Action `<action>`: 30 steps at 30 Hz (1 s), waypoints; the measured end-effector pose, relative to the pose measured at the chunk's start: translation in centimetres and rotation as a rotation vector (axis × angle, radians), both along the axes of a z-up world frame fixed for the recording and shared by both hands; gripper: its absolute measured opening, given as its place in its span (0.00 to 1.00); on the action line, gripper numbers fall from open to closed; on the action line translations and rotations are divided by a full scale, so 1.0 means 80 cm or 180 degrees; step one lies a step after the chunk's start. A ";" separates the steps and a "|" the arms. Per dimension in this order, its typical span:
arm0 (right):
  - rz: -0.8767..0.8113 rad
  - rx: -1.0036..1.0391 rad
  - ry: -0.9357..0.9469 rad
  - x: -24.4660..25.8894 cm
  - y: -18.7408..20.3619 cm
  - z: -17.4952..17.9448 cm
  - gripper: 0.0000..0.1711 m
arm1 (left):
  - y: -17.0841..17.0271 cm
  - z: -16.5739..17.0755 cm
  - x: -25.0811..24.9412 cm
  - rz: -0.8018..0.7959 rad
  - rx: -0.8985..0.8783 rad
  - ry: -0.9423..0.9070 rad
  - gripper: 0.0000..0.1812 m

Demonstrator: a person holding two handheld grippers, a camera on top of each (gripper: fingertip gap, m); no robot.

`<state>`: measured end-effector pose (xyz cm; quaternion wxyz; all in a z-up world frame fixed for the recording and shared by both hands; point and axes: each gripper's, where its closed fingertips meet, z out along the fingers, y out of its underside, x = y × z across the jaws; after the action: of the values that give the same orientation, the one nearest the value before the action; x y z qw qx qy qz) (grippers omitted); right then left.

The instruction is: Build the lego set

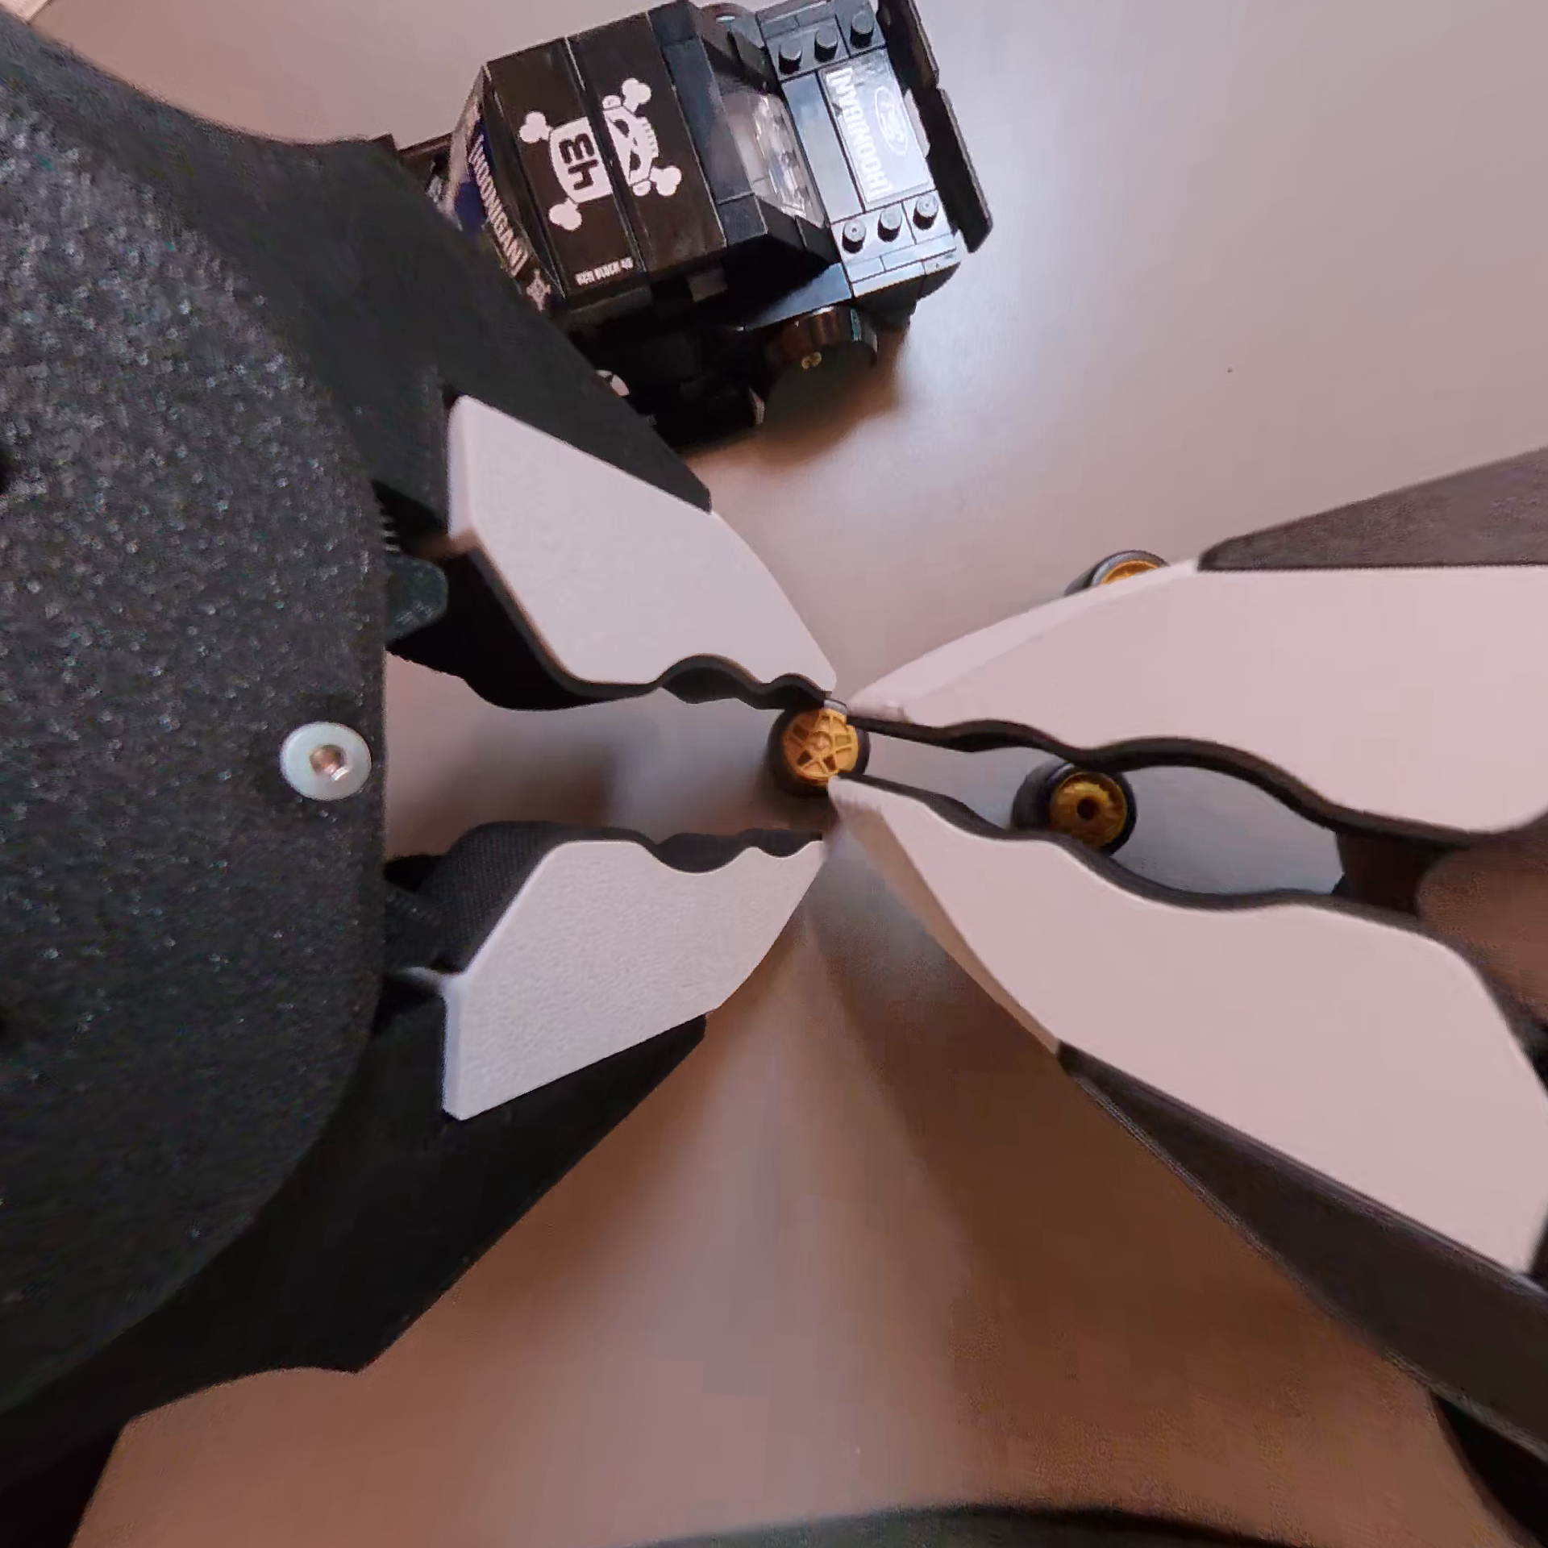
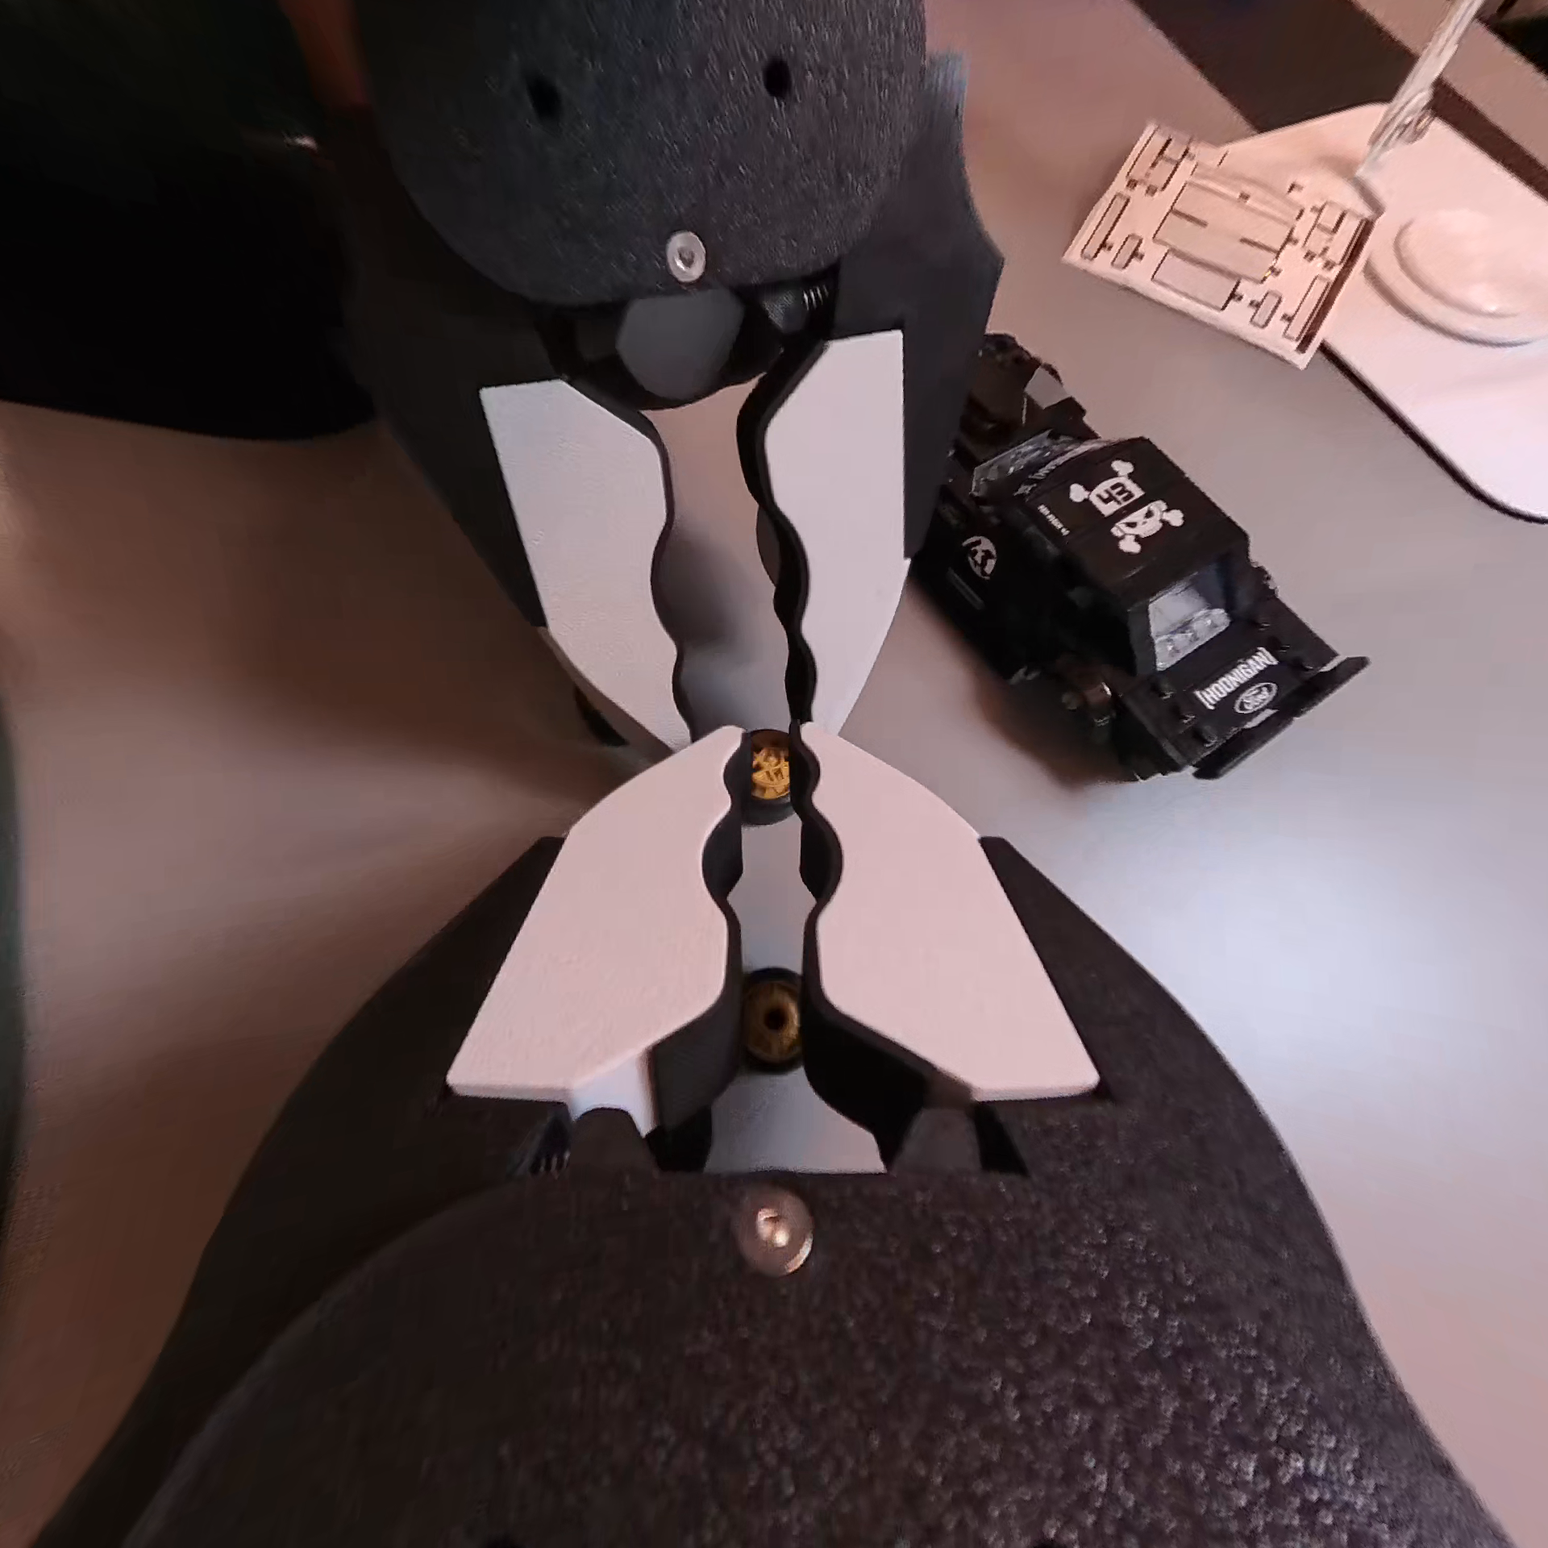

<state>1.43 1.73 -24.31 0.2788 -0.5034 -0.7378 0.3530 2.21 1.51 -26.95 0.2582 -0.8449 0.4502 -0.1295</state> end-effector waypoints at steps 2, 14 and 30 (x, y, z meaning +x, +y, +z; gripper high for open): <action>0.0035 -0.0053 -0.0086 -0.001 -0.003 -0.004 0.05 | -0.001 0.000 -0.001 0.0010 0.0006 -0.0018 0.15; 0.0017 -0.0124 -0.0455 -0.002 -0.006 -0.024 0.03 | -0.001 -0.001 0.000 0.0007 0.0025 -0.0082 0.15; 0.0003 -0.0050 -0.0473 -0.002 -0.002 -0.023 0.05 | -0.007 0.020 -0.022 0.0264 0.0225 -0.0204 0.16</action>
<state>1.31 1.57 -26.18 0.2191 -0.5301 -0.7538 0.3206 0.44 0.95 -25.31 0.3073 -0.8486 0.4106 -0.1298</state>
